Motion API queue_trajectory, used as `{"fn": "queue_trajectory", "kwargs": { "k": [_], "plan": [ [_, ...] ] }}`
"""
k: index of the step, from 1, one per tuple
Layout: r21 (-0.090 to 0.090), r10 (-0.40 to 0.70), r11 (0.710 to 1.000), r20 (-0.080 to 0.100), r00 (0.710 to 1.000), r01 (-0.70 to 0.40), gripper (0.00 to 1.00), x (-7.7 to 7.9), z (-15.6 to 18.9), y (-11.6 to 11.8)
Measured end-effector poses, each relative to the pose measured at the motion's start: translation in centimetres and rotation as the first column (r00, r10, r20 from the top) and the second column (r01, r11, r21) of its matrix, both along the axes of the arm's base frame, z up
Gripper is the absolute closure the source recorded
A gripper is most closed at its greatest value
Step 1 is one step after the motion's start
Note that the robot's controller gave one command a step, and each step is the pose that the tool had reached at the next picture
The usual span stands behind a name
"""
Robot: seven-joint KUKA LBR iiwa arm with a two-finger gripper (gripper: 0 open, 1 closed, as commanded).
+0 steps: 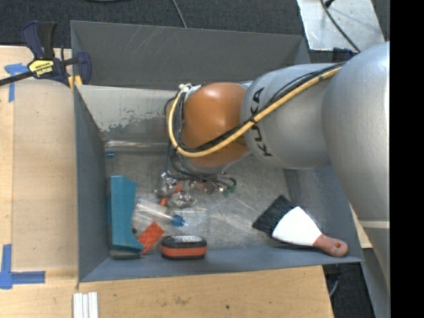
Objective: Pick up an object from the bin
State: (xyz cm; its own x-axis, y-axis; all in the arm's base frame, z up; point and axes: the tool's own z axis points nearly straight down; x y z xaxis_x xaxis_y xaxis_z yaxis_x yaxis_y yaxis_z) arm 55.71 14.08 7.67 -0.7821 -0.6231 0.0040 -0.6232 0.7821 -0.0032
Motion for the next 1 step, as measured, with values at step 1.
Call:
{"fn": "queue_trajectory", "kwargs": {
  "k": [1],
  "plan": [
    [0.007, 0.048, 0.999, 0.006, 0.999, -0.048, 1.00, 0.46, 13.77, 1.71]
  ]
}}
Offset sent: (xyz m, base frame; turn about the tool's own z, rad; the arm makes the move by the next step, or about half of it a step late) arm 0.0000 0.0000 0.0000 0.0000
